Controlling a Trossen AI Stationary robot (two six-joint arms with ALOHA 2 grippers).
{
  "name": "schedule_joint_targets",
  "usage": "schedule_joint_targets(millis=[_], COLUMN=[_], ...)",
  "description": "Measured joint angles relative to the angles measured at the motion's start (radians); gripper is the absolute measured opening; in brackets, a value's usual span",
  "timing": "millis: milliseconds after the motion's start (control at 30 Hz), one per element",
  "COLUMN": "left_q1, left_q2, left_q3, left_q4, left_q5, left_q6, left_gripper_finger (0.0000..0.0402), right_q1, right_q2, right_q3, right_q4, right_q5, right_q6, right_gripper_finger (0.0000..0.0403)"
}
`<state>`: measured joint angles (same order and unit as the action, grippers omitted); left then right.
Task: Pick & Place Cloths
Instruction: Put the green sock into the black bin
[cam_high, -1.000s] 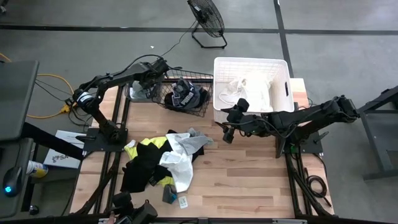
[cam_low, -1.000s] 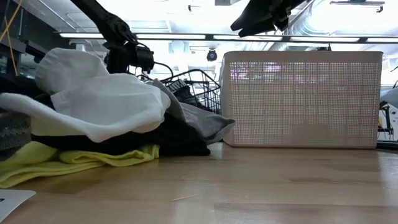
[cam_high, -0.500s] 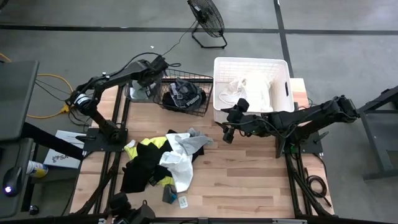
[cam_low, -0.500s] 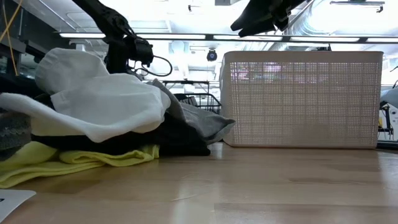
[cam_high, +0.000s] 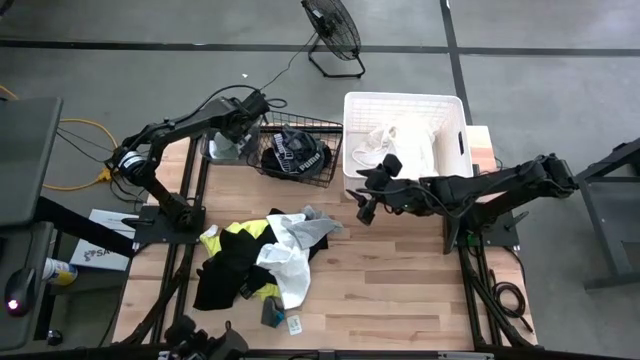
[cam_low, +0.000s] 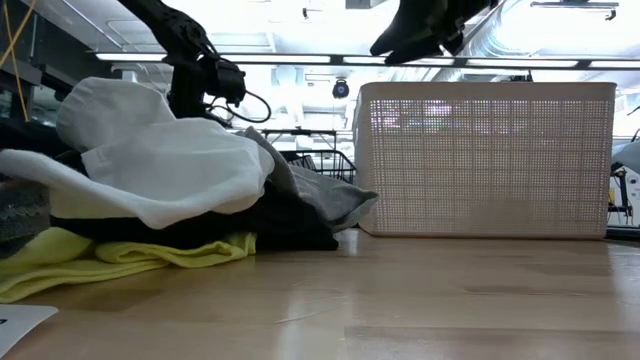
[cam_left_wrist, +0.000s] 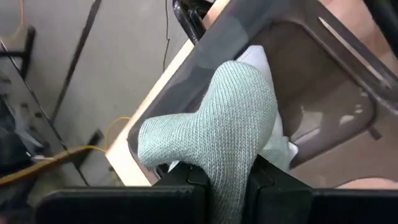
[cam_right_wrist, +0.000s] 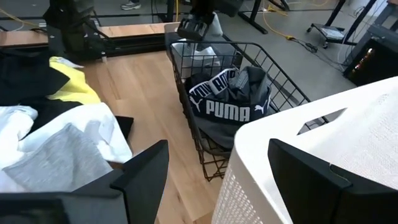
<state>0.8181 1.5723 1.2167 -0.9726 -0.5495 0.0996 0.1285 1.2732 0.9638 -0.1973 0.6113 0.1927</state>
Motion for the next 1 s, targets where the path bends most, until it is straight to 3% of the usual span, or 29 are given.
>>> schedule_joint_targets(millis=[267,533,1000], left_q1=[0.0,0.031,0.16], left_q2=[0.0,0.002,0.003], left_q3=[0.0,0.0,0.0], left_q4=[0.008,0.051,0.053], left_q5=[-0.002,0.006,0.19], left_q6=[-0.133,-0.154,-0.21], left_gripper_finger=[0.0029,0.0029,0.0029], right_q1=[-0.021,-0.02,-0.02], right_q2=[0.0,0.0,0.0], right_q3=[0.0,0.0,0.0], right_q4=[-0.018,-0.039,-0.04], right_q5=[-0.011,-0.014,-0.038], right_q6=[0.013,0.013,0.013], right_gripper_finger=[0.0267,0.0267,0.0267])
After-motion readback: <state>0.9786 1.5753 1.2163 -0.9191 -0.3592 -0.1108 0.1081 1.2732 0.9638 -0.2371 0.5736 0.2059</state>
